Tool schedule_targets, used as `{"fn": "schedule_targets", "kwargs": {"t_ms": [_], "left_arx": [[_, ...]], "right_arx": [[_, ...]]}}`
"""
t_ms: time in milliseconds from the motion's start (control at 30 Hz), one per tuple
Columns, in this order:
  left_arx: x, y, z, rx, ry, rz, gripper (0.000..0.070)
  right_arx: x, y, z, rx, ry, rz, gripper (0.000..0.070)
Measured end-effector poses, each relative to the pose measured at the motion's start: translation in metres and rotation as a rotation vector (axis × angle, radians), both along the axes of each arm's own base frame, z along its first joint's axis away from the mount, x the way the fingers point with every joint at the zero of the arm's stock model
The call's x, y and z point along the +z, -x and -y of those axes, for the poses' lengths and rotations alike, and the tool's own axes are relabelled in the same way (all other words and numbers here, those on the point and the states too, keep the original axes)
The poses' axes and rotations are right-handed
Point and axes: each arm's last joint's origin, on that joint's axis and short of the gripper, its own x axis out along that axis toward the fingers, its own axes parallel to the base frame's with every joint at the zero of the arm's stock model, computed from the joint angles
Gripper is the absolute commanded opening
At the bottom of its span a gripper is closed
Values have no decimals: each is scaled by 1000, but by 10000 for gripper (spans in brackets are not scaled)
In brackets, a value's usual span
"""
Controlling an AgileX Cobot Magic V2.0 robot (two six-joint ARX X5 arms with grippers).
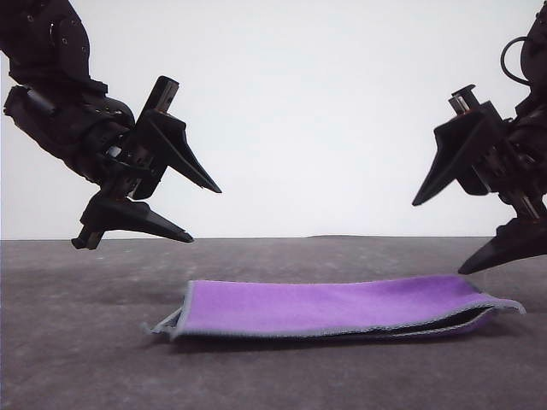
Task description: Fold clothes
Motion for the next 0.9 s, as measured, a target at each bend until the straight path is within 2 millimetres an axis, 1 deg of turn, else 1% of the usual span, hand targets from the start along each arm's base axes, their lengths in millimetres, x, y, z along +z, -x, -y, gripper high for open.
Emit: {"fn": "schedule_targets", "kwargs": {"t_ms": [133, 233, 333, 467, 567, 700, 800, 900], "left_arx": [[9, -3, -3, 5, -74, 47, 372], [25, -2, -6, 19, -185, 121, 372], [46, 3, -9, 39, -254, 216, 371], [76, 17, -15, 70, -331, 338, 371], [99, 30, -20, 91, -368, 412, 367], [120, 48, -27, 113, -425, 471, 366], [129, 58, -30, 128, -468, 499, 366], [128, 65, -36, 130, -507, 489, 366]], "right_arx": [[8, -3, 0, 15, -3, 56, 501], [21, 0, 0, 22, -1, 109, 501], [44, 6, 1, 28, 30, 196, 500], [81, 24, 6, 21, 113, 328, 500], [113, 48, 9, 3, 174, 428, 500], [158, 92, 13, -47, 279, 597, 500], [183, 126, 15, -102, 339, 710, 500], [198, 156, 18, -158, 414, 778, 500]]}}
